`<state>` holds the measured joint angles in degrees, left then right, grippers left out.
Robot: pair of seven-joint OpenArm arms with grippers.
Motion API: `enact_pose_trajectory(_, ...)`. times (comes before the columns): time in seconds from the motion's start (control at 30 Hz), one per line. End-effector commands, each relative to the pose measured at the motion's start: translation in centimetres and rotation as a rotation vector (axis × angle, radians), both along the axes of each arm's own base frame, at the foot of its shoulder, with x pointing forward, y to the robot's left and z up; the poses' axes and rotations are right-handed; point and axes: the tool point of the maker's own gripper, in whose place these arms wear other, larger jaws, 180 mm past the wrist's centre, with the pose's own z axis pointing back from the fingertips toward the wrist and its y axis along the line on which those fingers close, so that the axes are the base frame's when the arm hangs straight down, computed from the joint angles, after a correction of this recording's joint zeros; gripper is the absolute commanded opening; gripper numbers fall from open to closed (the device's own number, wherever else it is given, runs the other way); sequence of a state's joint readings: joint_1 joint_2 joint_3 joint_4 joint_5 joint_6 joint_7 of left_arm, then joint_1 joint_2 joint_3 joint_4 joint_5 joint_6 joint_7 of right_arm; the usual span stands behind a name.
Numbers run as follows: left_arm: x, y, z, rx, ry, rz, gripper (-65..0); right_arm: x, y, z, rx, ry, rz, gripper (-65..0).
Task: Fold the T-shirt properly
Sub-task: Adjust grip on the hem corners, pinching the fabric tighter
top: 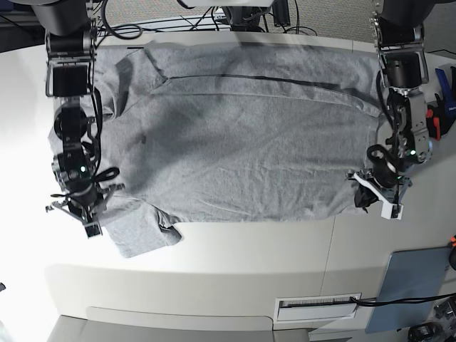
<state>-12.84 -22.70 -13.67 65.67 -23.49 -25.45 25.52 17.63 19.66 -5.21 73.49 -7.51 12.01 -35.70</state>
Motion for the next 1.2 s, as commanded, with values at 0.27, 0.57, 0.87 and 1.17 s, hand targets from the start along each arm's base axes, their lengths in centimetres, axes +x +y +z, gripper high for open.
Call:
enact_pose_trajectory(0.27, 0.6, 0.5, 1.5, -0.003, -0.047, 0.002, -65.0, 4.3, -1.3, 0.8, 0.095, 0.014, 0.02, -29.8)
enact_pose_trajectory(0.57, 0.5, 0.5, 1.4, 0.001, -0.042, -0.001, -65.0, 6.6, -0.5, -1.3, 0.279, 0.099, -0.024, -29.8)
enact_pose_trajectory(0.87, 0.4, 0.5, 1.1, 0.003, -0.027, -0.004, -65.0, 7.2, 1.0, -2.3, 0.245, 0.122, -0.033, -30.0)
enact_pose_trajectory(1.17, 0.3, 0.5, 1.0, 0.004, -0.02, -0.005, -65.0, 7.1, -0.1, -2.6, 0.21, 0.106, -0.067, -30.0)
